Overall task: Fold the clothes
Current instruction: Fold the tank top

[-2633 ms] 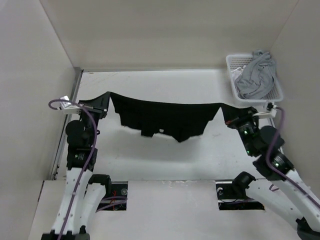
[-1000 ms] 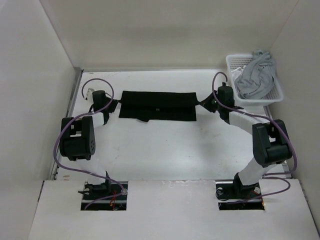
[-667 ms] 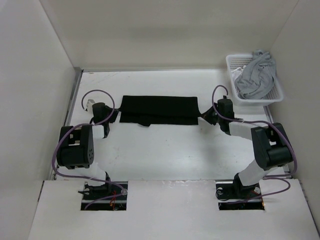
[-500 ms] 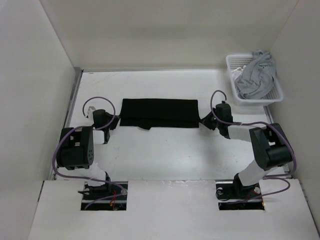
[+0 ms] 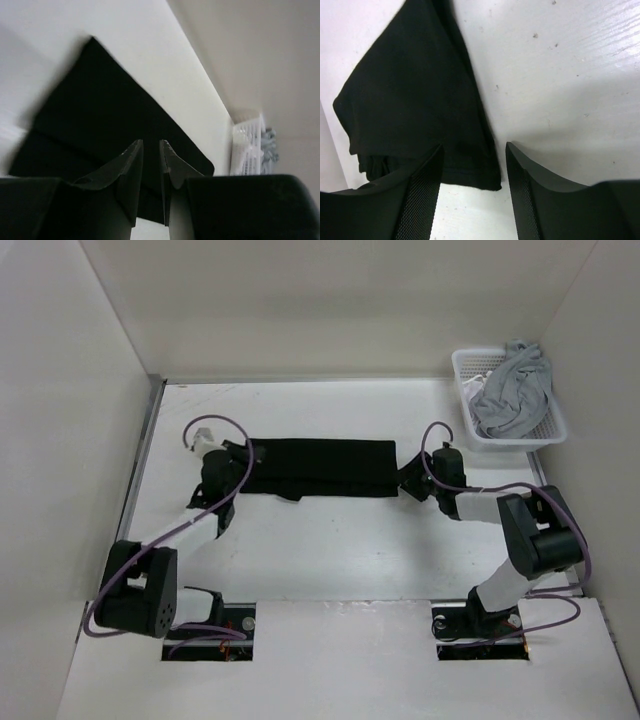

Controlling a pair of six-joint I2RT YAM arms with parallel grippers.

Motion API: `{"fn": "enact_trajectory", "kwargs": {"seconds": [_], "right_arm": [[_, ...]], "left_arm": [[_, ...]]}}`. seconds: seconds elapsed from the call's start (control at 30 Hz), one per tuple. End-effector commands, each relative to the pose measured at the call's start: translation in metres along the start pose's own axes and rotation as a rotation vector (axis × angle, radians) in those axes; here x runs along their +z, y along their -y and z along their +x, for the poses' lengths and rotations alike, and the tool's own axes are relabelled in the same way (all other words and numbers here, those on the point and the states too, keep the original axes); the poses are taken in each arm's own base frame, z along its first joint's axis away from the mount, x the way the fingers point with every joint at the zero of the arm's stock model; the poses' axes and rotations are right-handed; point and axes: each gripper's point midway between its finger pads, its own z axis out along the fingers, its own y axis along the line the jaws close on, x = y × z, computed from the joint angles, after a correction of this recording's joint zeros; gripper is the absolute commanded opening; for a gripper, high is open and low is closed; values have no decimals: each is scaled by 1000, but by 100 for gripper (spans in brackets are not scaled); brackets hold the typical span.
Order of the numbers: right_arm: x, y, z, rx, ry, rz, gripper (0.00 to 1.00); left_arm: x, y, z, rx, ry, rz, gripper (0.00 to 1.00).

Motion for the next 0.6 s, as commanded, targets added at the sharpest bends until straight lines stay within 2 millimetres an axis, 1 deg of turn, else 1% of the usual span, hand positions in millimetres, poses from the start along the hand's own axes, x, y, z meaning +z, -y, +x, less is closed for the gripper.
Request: {"fn": "enact_trajectory", "kwargs": {"seconds": [0.0, 0.03, 0.07, 0.13, 0.2, 0.27, 0.33, 0.4, 0.47, 0.5, 0.57], "right_arm": [[10, -9, -8, 44, 5, -43, 56], [12, -9, -8, 57, 4, -45, 54], [13, -10, -8, 69, 3, -49, 50], [15, -10, -6, 98, -1, -44, 45], [20, -6, -4, 122, 0, -35, 39], [25, -3, -1, 156, -1, -36, 30], [26, -4, -3, 188, 14, -57, 26], [25, -6, -9, 212, 31, -77, 20], [23, -9, -15, 219, 58, -96, 9], [20, -12, -19, 220, 76, -114, 6], [10, -17, -29, 213, 116, -128, 2]], "left_arm": [[12, 47, 32, 113, -49, 68, 18], [18, 57, 48, 128, -85, 84, 18], [23, 63, 61, 136, -111, 90, 18], [38, 74, 95, 145, -189, 109, 18], [50, 76, 126, 149, -260, 112, 17], [56, 68, 147, 148, -308, 97, 16], [59, 55, 157, 149, -327, 76, 16], [56, 43, 162, 152, -341, 55, 16], [50, 29, 166, 164, -357, 34, 16], [46, 22, 169, 167, -368, 23, 16], [35, 12, 174, 170, -388, 11, 16]]}}
